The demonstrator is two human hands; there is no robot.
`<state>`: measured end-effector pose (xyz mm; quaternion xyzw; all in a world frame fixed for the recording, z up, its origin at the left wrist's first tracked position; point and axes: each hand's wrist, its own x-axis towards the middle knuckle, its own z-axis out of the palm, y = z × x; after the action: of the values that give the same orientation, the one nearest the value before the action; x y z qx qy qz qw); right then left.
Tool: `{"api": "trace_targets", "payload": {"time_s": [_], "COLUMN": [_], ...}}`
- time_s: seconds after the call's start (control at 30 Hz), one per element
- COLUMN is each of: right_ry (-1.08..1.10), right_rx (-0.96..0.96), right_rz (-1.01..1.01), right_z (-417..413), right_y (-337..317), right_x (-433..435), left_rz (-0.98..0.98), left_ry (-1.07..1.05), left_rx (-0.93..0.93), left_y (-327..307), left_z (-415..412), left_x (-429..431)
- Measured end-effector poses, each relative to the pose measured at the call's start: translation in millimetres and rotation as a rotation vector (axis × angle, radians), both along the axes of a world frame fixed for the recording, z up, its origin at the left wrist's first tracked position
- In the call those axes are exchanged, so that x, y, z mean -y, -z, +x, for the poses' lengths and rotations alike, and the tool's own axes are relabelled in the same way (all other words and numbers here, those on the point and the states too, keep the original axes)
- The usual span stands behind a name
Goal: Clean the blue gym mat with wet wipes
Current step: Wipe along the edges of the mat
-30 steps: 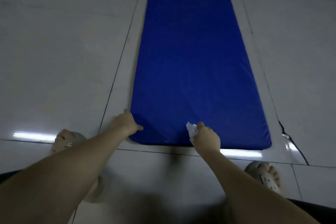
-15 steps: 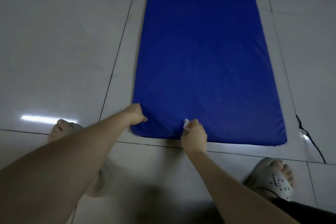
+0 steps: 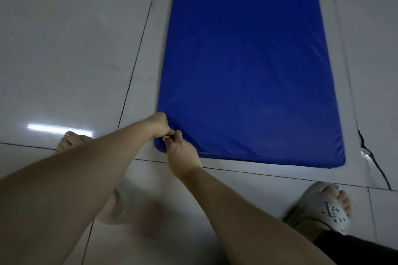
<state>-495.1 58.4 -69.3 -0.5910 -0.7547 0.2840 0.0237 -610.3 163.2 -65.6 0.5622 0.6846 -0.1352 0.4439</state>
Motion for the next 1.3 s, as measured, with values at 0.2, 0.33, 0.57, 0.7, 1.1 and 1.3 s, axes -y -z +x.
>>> {"api": "trace_targets", "payload": {"time_s": [0.2,0.33,0.57,0.7,1.1,1.3], "right_ry": [0.036,0.29,0.354,0.211,0.205,0.342], "right_rx": [0.1,0.128,-0.109,-0.152,0.189,0.086], "right_rz": [0.024,0.071,0.031,0.016,0.035,-0.018], "right_z": [64,131,46,-11,127,119], "right_y": [-3,1,14,9,1,1], "right_x": [6,28,29,16,23,29], "left_rz": [0.001,-0.02,-0.01,-0.015,-0.032,-0.024], "left_ry": [-0.023,0.006,0.02,0.02,0.029,0.017], "left_rx": [0.003,0.005,-0.016,-0.021,-0.014,-0.007], "left_y": [-6,-5,0,7,0,3], "left_z": [5,5,3,5,5,5], "left_x": [3,2,1,-2,-2,0]}}
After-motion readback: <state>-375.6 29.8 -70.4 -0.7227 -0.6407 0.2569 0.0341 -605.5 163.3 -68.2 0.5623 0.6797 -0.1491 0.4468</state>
